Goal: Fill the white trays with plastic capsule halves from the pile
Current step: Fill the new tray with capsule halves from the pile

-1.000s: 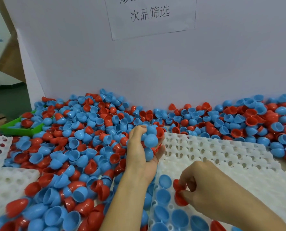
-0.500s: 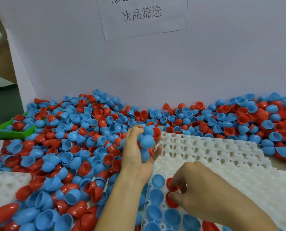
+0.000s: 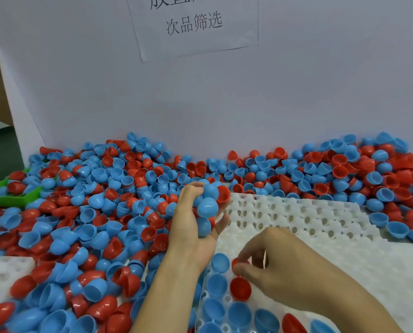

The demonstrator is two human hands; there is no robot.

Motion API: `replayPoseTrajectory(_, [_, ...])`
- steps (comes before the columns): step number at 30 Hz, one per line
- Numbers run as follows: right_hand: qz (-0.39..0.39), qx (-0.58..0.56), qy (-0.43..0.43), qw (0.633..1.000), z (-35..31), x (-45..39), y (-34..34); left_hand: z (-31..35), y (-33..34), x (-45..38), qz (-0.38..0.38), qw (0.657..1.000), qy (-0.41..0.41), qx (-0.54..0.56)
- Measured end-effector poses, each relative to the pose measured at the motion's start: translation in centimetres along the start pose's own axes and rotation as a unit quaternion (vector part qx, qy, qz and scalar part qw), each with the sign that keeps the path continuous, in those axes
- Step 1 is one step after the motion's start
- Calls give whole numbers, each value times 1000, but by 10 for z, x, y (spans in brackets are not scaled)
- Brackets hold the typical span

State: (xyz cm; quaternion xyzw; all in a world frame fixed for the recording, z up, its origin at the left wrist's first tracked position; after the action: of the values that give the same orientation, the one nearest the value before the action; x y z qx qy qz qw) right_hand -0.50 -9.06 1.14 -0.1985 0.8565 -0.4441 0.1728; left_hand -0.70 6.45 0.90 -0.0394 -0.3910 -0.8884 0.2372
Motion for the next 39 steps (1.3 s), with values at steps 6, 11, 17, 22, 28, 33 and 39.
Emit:
replayPoseTrajectory(6, [268, -184, 10, 946, 0, -9, -9, -2, 5, 7, -113, 992, -17, -51])
replayPoseTrajectory(11, [323, -241, 15, 915, 4, -11, -11, -4, 10, 13, -175, 980, -23, -97])
replayPoseTrajectory(17, [315, -249, 17, 916, 5, -11, -13, -4, 8, 11, -178, 977, -4, -118])
replayPoseTrajectory(22, [358, -284, 32, 889, 8, -10, -20, -1, 4, 10, -222, 966, 6, -135])
replayPoseTrajectory(28, [326, -351, 36, 877, 9, -10, -22, -4, 8, 14, -307, 936, 6, -174])
replayPoseTrajectory(33, [343, -387, 78, 852, 16, -12, -21, -5, 9, 13, -302, 936, 10, -181])
replayPoseTrajectory(39, [302, -527, 118, 786, 17, -14, -23, -5, 5, 6, -197, 963, 26, -181])
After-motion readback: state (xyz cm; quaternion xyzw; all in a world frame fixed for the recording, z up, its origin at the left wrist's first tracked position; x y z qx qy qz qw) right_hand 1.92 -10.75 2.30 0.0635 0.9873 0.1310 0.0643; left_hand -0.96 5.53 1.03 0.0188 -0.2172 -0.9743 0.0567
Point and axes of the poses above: each hand's wrist, its own x-axis away from the middle knuckle, its own y-axis out of the palm, z = x × y, the point moved 2 cm from there along -x, towards the middle knuckle, and after that the axes turned 9 degrees about z, right-handed, at the moved point
